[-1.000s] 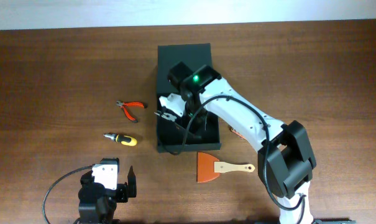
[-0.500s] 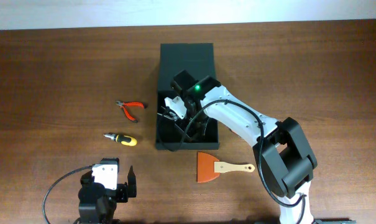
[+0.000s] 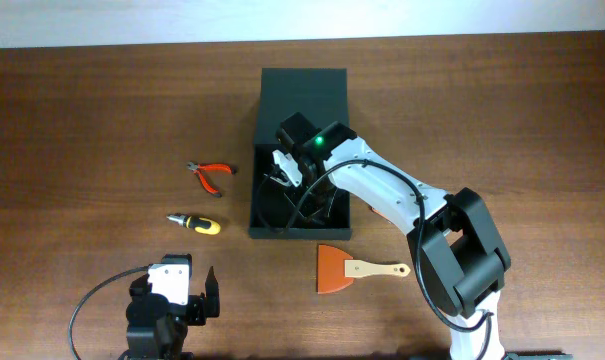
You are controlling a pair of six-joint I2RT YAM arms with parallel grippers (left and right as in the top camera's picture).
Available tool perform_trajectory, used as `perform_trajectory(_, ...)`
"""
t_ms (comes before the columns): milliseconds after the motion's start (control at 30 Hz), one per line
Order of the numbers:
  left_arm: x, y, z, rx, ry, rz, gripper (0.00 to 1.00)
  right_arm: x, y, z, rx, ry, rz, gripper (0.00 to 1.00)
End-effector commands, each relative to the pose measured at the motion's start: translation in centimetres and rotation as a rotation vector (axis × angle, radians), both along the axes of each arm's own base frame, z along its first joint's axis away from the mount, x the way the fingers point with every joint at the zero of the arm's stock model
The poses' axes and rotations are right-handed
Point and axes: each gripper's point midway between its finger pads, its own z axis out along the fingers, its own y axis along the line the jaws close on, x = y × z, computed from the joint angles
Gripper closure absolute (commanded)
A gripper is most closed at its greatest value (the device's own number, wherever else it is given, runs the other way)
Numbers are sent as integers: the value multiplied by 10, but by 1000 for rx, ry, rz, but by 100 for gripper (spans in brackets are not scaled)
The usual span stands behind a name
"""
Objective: Pack container
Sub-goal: 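Carry the pliers into the green box and release, then move the right gripper over the orange socket rail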
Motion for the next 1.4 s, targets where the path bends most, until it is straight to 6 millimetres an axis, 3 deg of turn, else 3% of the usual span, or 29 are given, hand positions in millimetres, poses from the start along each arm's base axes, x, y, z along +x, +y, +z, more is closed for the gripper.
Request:
perform_trajectory(0,0,2,-2,17,0,3,1,7,-1,9,3,-43,-11,88)
perform_trajectory(300,0,2,-2,17,0,3,1,18,5,6,26,-93,-13,88)
perform_trajectory(333,0,2,-2,17,0,3,1,18,5,6,28,-96,-13,84)
perform_trajectory(433,0,2,-3,17,1,3,1,19,6,8,33,-101,-13,46)
perform_trajectory(500,0,2,-2,17,0,3,1,19,6,12,38,-102,-13,28)
perform_trajectory(600,0,2,-2,17,0,3,1,21,8,28,55,-126,-9,23)
perform_trajectory(733,0,2,-2,17,0,3,1,23,7,78,86,-200,36,23)
perform_trajectory(833,0,2,-3,17,1,3,1,15,-16,120,35,-277,98,22)
perform_trajectory(933,0,2,-3,17,1,3,1,-1,-54,159,-60,-363,159,22)
perform_trajectory(1000,0,2,-2,17,0,3,1,-12,-81,179,-118,-400,154,22)
perform_trajectory(1067,0,2,-3,17,1,3,1,-22,-95,187,-127,-400,137,21)
perform_trajectory(1200,0,2,-2,17,0,3,1,-36,-123,176,-151,-349,46,21)
perform_trajectory(1367,0,2,-3,17,1,3,1,-48,-150,127,-216,-226,-60,18)
